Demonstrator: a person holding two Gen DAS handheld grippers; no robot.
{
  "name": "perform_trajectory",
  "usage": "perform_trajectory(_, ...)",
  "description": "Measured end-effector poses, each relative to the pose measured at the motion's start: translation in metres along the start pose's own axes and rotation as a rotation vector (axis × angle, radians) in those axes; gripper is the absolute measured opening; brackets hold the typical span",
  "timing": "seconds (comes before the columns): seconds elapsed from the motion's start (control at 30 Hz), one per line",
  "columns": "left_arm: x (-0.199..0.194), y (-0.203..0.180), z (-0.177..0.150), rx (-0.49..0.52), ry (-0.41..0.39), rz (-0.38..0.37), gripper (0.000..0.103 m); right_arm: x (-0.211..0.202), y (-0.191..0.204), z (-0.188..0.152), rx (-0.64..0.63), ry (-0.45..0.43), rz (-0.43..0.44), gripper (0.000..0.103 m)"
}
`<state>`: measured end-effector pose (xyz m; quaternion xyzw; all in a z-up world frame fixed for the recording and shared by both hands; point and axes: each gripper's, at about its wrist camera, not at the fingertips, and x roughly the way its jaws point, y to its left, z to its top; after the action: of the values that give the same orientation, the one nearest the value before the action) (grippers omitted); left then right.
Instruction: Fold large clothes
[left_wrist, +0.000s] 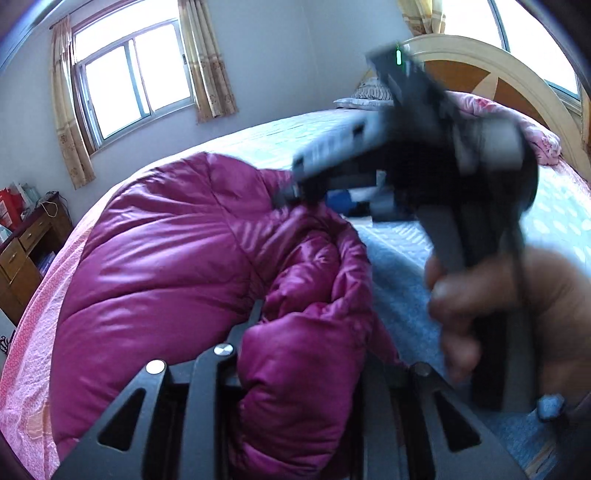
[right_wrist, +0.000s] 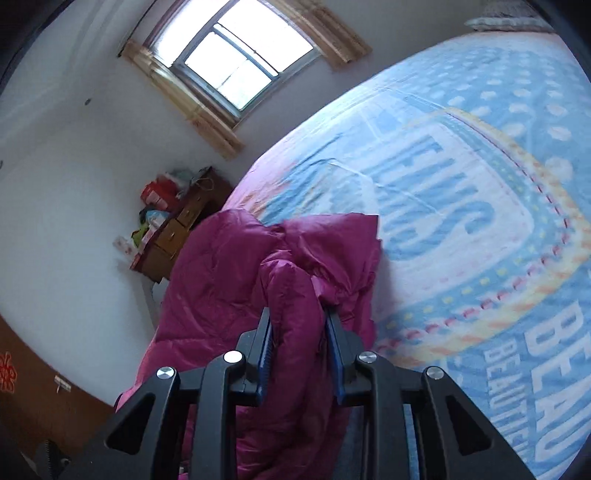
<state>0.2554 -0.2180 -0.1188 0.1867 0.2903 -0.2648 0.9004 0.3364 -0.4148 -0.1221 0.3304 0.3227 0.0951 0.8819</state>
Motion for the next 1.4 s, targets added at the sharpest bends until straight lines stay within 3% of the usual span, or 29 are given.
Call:
perform_trajectory(0.1,-0.009,-0.002,0.0,-0.006,0.004,-0.025,0.031,0.008,-0.011,-0.009,0.021,0.007,-0.026,0.027)
perform_trajectory(0.23,-0.039,0.011,-0.001,-0.061,0.004,-0.135,0.039,0.012,-0.014,-0.009,0.027,0.021,-0.027,0.026)
perform_trajectory(0.37,-0.083,0.054,0.01,-0.157,-0.061,-0.211,0.07,0.01,-0.02,-0.009,0.058,0.02,0.002,0.026)
perform_trajectory(0.43,-0.099,0.079,0.019,-0.206,-0.113,-0.215,0.075,0.01,-0.023,-0.008,0.064,0.018,0.01,0.026)
perform_trajectory(0.57,-0.096,0.135,0.051,-0.334,-0.157,-0.112,0.086,0.009,-0.022,-0.01,0.064,0.019,0.002,0.026)
perform_trajectory(0.73,-0.025,0.176,0.082,-0.47,-0.046,-0.01,0.082,0.006,-0.021,-0.014,0.067,0.016,-0.004,0.026)
perform_trajectory(0.9,0.04,0.15,0.056,-0.411,0.105,0.006,0.075,0.004,-0.02,-0.015,0.069,0.016,-0.003,0.026)
perform_trajectory(1.0,0.048,0.137,0.037,-0.341,0.116,0.089,0.08,0.004,-0.022,-0.016,0.071,0.015,0.004,0.026)
perform_trajectory(1.17,0.057,0.143,0.031,-0.363,0.149,0.122,0.098,0.002,-0.021,-0.017,0.071,0.016,0.001,0.026)
perform_trajectory(1.4,0.069,0.146,0.029,-0.352,0.194,0.152,0.102,0.002,-0.02,-0.018,0.075,0.012,0.002,0.027)
